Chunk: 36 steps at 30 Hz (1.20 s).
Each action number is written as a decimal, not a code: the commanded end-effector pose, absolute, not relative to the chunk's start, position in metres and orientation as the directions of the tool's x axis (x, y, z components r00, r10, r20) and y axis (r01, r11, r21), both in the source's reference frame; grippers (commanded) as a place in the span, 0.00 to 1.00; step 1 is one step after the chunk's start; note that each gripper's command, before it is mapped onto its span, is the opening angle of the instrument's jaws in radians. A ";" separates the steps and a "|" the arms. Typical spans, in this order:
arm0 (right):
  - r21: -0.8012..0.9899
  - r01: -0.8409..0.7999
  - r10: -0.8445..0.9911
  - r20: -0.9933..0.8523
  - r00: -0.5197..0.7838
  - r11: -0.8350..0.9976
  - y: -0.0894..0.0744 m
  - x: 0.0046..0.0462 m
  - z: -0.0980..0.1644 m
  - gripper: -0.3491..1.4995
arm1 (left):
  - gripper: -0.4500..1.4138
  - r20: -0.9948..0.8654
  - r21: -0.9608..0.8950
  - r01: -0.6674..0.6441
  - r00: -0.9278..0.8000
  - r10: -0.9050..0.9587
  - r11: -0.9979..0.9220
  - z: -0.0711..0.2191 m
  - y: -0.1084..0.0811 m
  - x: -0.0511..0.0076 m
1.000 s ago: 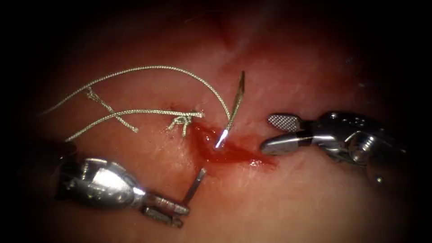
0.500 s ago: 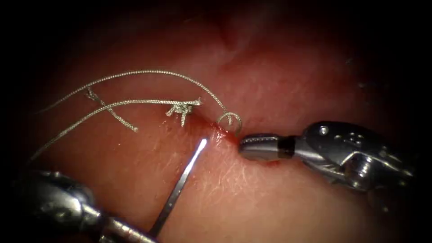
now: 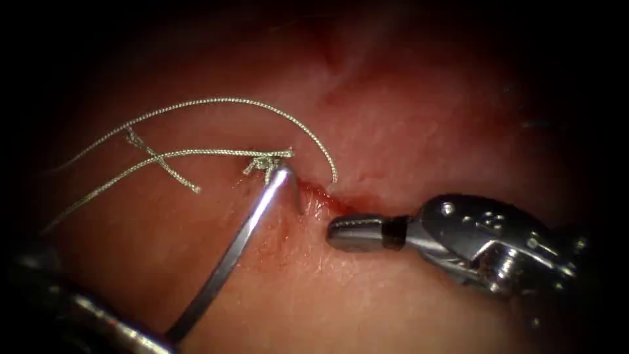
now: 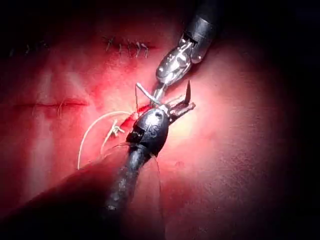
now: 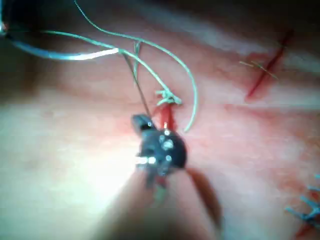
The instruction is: Wound Closure
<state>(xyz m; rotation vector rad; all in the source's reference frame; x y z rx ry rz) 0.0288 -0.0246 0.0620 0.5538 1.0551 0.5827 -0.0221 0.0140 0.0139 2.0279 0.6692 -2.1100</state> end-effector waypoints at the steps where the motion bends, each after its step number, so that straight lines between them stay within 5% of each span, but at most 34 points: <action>1: 0.666 -0.175 0.674 -0.633 0.381 0.725 -0.025 0.0302 0.063 0.00 | 0.00 -0.977 -0.212 0.375 -0.079 0.197 -0.902 0.014 0.014 -0.0225; 27: 0.560 -0.268 0.611 -0.619 0.493 0.784 -0.027 0.0321 0.073 0.00 | 0.00 -0.981 -0.190 0.131 -0.050 0.185 -0.973 0.013 0.021 -0.0195; 33: 0.595 -0.212 0.609 -0.614 0.502 0.775 -0.027 0.0304 0.070 0.43 | 0.00 -0.981 -0.187 0.104 -0.064 0.181 -0.977 0.013 0.021 -0.0188; 36: 0.588 -0.213 0.600 -0.606 0.522 0.780 -0.027 0.0292 0.068 0.54 | 0.00 -0.981 -0.190 0.099 -0.068 0.184 -0.977 0.013 0.021 -0.0188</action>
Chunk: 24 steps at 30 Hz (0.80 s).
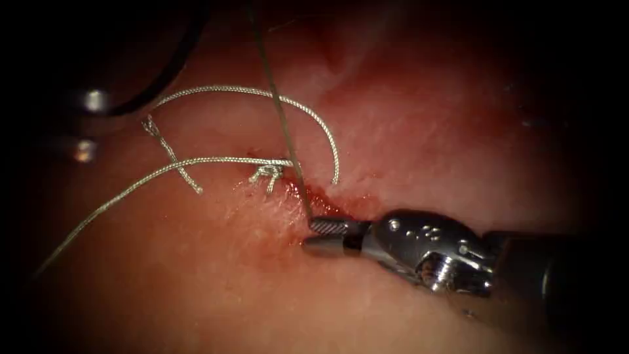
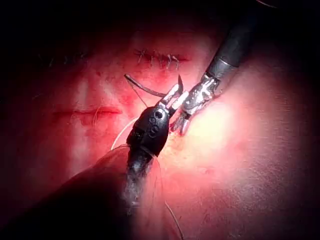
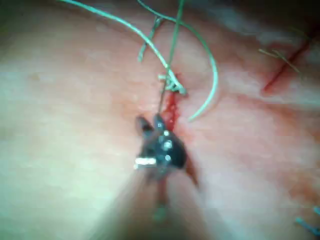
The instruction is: Wound Closure
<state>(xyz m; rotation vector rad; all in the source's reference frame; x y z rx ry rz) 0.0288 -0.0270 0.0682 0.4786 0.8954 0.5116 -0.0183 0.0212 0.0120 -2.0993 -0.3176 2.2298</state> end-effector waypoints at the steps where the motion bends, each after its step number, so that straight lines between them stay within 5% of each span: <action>1: 0.589 -0.215 0.601 -0.604 0.524 0.779 -0.027 0.0289 0.067 0.54 | 0.00 -0.981 -0.190 0.101 -0.067 0.184 -0.977 0.012 0.021 -0.0187; 11: 0.564 -0.272 0.617 -0.617 0.488 0.779 -0.026 0.0295 0.067 0.56 | 0.00 -0.980 -0.196 0.115 -0.054 0.191 -0.974 0.011 0.021 -0.0182; 24: 0.530 -0.305 0.608 -0.634 0.477 0.791 -0.025 0.0331 0.069 0.47 | 0.00 -0.980 -0.197 0.121 -0.049 0.192 -0.973 0.011 0.021 -0.0183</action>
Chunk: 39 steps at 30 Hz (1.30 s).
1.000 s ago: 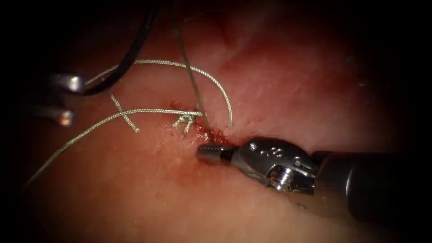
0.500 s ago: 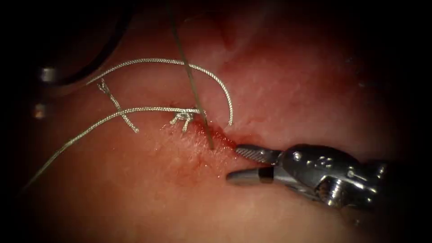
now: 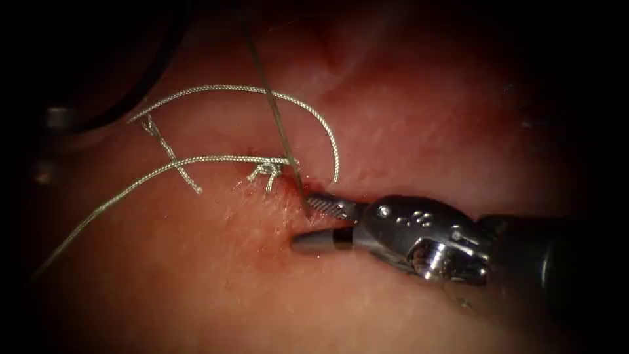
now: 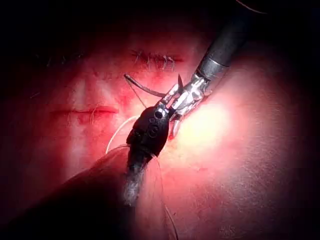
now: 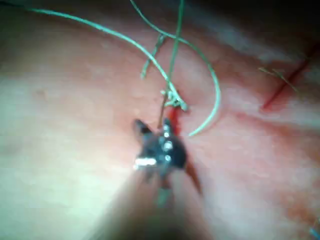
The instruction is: Wound Closure
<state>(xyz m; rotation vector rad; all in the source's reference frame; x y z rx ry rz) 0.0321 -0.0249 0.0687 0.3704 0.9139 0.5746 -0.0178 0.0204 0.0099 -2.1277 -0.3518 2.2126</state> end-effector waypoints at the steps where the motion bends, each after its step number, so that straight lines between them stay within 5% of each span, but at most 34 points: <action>1: 0.524 -0.305 0.604 -0.637 0.478 0.795 -0.025 0.0333 0.070 0.45 | 0.00 -0.980 -0.197 0.121 -0.049 0.192 -0.973 0.011 0.021 -0.0183; 6: 0.506 -0.310 0.592 -0.646 0.483 0.805 -0.024 0.0345 0.071 0.20 | 0.00 -0.980 -0.197 0.123 -0.047 0.192 -0.973 0.010 0.020 -0.0184; 7: 0.502 -0.309 0.588 -0.648 0.484 0.808 -0.024 0.0345 0.071 0.00 | 0.00 -0.980 -0.197 0.125 -0.046 0.193 -0.972 0.010 0.020 -0.0184; 24: 0.538 -0.215 0.561 -0.642 0.523 0.815 -0.030 0.0278 0.062 0.00 | 0.00 -0.965 -0.253 0.082 -0.090 0.246 -0.964 0.015 0.021 -0.0190; 39: 0.610 -0.063 0.563 -0.681 0.469 0.790 -0.036 0.0319 0.047 0.04 | 0.00 -0.948 -0.292 0.018 -0.137 0.287 -0.956 0.019 0.021 -0.0183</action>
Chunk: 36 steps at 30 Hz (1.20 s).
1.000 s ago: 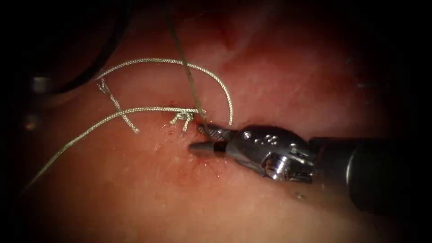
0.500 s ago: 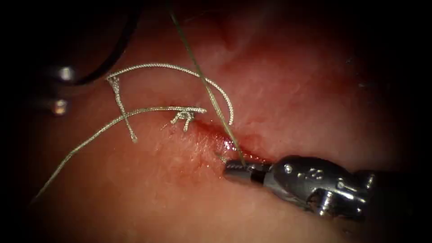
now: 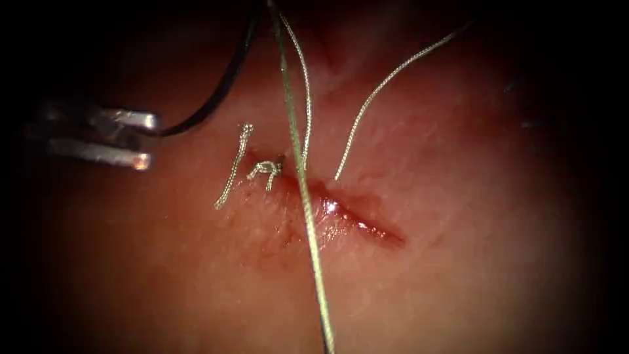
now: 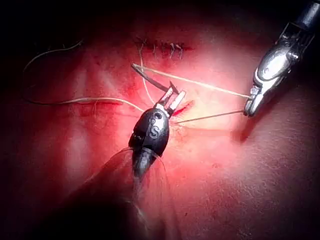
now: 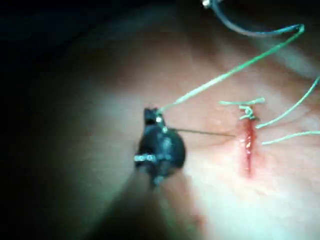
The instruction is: Wound Closure
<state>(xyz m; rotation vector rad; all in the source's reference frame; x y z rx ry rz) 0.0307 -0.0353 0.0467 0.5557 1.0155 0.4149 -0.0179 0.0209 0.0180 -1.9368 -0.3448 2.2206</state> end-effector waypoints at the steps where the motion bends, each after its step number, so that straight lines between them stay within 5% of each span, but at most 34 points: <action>1: 0.602 -0.059 0.555 -0.689 0.467 0.797 -0.035 0.0319 0.048 0.27 | 0.00 -0.947 -0.294 0.010 -0.142 0.289 -0.956 0.019 0.021 -0.0181; 2: 0.602 -0.059 0.555 -0.689 0.467 0.797 -0.035 0.0319 0.048 0.27 | 0.00 -0.947 -0.294 0.010 -0.142 0.289 -0.956 0.019 0.021 -0.0181; 3: 0.593 -0.055 0.547 -0.698 0.462 0.803 -0.035 0.0318 0.048 0.59 | 0.00 -0.946 -0.295 0.006 -0.145 0.291 -0.956 0.019 0.021 -0.0179; 4: 0.582 -0.045 0.535 -0.710 0.458 0.812 -0.035 0.0316 0.048 0.74 | 0.00 -0.945 -0.296 0.003 -0.148 0.292 -0.955 0.019 0.021 -0.0177; 8: 0.512 -0.062 0.485 -0.758 0.437 0.857 -0.034 0.0299 0.050 0.94 | 0.00 -0.939 -0.308 -0.011 -0.158 0.306 -0.951 0.019 0.022 -0.0167; 15: 0.405 -0.118 0.414 -0.801 0.432 0.907 -0.031 0.0279 0.052 0.90 | 0.00 -0.920 -0.337 -0.085 -0.184 0.347 -0.938 0.021 0.024 -0.0137; 36: 0.301 -0.275 0.402 -0.777 0.484 0.913 -0.026 0.0344 0.065 0.79 | 0.00 -0.922 -0.341 -0.065 -0.172 0.347 -0.938 0.021 0.023 -0.0146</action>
